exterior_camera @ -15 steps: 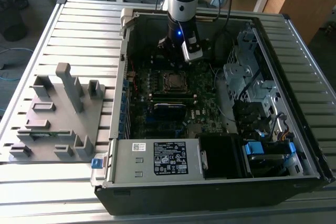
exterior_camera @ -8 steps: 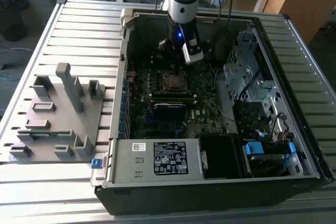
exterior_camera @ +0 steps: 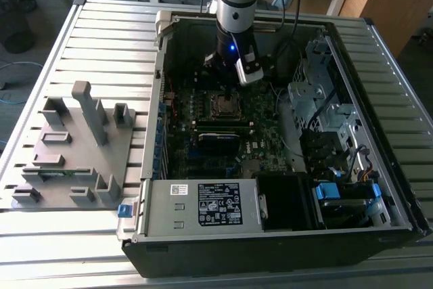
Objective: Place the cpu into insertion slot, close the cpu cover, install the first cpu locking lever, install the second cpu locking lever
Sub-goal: 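Install the first cpu locking lever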
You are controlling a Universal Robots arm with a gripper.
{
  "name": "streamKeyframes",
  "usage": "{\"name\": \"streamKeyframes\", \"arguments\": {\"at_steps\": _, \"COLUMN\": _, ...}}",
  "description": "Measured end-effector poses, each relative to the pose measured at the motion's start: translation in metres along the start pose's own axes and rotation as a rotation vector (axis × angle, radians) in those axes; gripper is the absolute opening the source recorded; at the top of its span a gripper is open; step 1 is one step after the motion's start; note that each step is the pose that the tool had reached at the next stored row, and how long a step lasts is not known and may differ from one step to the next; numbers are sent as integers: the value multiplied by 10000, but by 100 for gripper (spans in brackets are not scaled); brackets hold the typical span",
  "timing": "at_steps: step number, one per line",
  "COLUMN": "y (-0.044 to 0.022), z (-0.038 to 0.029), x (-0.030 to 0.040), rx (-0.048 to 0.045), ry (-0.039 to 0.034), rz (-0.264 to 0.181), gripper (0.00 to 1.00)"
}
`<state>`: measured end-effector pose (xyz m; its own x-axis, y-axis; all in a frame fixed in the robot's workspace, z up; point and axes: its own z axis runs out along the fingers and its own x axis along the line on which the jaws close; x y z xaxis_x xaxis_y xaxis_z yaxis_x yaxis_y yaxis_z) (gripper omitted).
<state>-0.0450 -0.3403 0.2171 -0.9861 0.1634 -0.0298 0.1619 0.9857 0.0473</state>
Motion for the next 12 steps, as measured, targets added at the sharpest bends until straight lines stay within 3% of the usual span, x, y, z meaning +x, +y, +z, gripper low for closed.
{"name": "streamKeyframes", "arguments": {"at_steps": 4, "y": -3, "z": -2, "x": -1, "rx": -1, "ry": 3, "rz": -49, "gripper": 10}}
{"name": "streamKeyframes", "arguments": {"at_steps": 12, "y": -2, "z": -73, "x": -3, "rx": -3, "ry": 2, "rz": -50, "gripper": 10}}
